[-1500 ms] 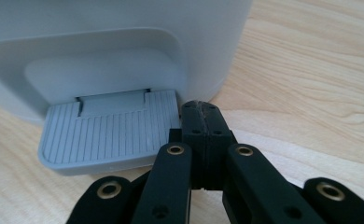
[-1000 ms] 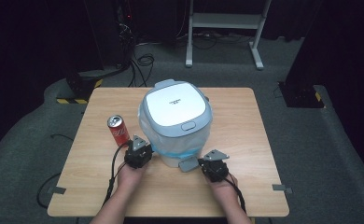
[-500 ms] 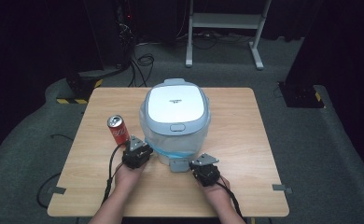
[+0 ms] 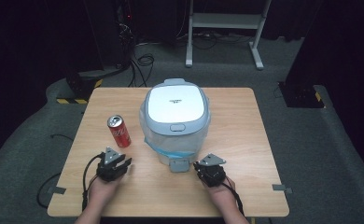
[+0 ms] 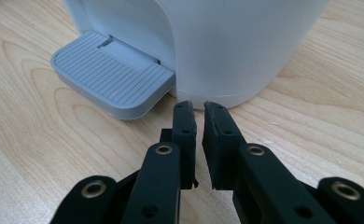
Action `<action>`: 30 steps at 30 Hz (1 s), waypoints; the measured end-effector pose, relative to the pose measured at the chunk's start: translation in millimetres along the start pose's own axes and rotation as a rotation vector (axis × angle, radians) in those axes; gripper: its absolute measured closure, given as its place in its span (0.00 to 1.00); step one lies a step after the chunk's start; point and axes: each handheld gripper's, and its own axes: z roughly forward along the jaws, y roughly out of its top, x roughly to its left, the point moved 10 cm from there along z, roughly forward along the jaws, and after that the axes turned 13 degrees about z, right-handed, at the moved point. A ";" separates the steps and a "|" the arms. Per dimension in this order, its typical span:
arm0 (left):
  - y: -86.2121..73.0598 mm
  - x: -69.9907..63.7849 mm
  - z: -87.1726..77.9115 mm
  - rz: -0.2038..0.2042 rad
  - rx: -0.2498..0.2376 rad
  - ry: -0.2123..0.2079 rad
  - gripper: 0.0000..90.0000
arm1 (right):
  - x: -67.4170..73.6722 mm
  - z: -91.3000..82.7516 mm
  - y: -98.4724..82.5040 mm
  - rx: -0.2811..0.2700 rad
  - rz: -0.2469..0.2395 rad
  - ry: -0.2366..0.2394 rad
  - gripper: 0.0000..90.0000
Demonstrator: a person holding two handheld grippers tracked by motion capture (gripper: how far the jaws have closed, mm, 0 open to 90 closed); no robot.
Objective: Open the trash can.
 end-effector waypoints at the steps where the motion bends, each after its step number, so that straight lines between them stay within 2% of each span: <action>1: -4.4 3.2 -5.1 0.008 0.004 0.005 0.72 | 0.0 0.0 0.0 0.000 0.000 0.000 0.92; 4: -18.9 11.3 -17.3 0.016 0.023 0.006 0.64 | 2.4 0.4 -1.0 0.006 0.002 0.004 0.92; 5: -30.0 17.4 -23.0 0.008 0.043 0.018 0.62 | 3.0 0.2 -0.8 0.005 0.003 0.004 0.91; 6: -30.0 17.4 -23.0 0.008 0.043 0.018 0.61 | 3.7 0.2 -0.7 0.004 0.001 0.007 0.91; 7: -39.4 24.2 -28.4 -0.004 0.050 0.032 0.59 | 4.7 -0.1 -0.8 0.005 0.001 0.009 0.91; 9: -43.6 27.3 -31.1 -0.010 0.056 0.035 0.58 | 5.1 -0.2 -0.6 0.004 -0.002 0.008 0.91; 11: -53.4 32.0 -33.1 -0.034 0.064 0.037 0.51 | 5.2 -0.2 0.1 0.000 0.001 0.010 0.91; 12: -53.4 32.0 -33.1 -0.034 0.064 0.037 0.48 | 4.9 -0.3 0.6 -0.002 0.002 0.010 0.90; 14: -55.8 32.9 -32.8 -0.076 0.041 0.018 0.46 | 5.0 -0.7 1.0 -0.003 0.004 0.011 0.90; 15: -55.9 32.6 -32.9 -0.082 0.034 0.008 0.44 | 5.0 -1.2 1.5 -0.005 0.005 0.012 0.90; 17: -55.8 30.1 -32.1 -0.052 0.044 -0.005 0.37 | 5.5 -3.9 3.4 -0.013 0.007 0.016 0.89; 20: -55.1 28.4 -31.3 -0.053 0.040 -0.014 0.33 | 7.8 -7.6 6.7 -0.029 0.018 0.027 0.85; 24: -55.0 27.9 -31.3 -0.052 0.040 -0.015 0.32 | 12.2 -9.4 10.4 -0.045 0.019 0.035 0.79; 26: -54.9 27.8 -31.2 -0.054 0.038 -0.016 0.32 | 20.1 -8.6 13.9 -0.055 0.021 0.051 0.74; 30: -54.7 27.6 -31.1 -0.056 0.037 -0.016 0.32 | 26.7 -5.8 16.2 -0.066 0.009 0.048 0.70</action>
